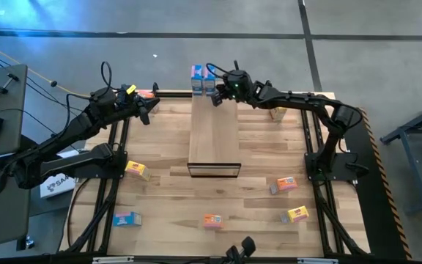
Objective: Stack cereal on shelf
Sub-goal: Put the right blue cereal box on the shelf aligned with the blue cereal box
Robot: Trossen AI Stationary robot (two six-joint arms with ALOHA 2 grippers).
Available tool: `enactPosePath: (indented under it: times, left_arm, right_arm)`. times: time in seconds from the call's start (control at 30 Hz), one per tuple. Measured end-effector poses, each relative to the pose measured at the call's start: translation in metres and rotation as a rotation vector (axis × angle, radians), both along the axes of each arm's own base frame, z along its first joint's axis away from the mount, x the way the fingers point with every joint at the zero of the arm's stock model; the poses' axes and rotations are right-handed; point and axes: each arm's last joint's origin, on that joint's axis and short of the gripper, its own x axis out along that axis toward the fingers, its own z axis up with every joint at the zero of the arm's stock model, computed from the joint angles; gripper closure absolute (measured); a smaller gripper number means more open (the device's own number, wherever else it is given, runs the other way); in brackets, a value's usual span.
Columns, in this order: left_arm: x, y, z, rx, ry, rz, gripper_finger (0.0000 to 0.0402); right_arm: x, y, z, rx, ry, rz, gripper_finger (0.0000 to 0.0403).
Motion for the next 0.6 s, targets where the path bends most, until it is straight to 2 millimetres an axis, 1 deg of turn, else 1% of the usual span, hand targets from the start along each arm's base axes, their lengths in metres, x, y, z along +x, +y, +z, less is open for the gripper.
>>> enactPosePath:
  times: [0.17,0.4,0.6]
  left_arm:
    - [0.000,0.000,0.000,0.000,0.000,0.000,0.0401]
    - [0.000,0.000,0.000,-0.001,0.000,0.000,0.0401]
    - [0.000,0.000,0.000,-0.001,0.000,0.000,0.0401]
  right_arm:
    - [0.001,0.000,0.003,-0.011,-0.028,0.007,0.0389]
    - [-0.001,0.000,0.002,-0.023,0.006,0.018,0.0389]
    - [-0.010,0.001,0.014,-0.034,0.020,0.029,0.0389]
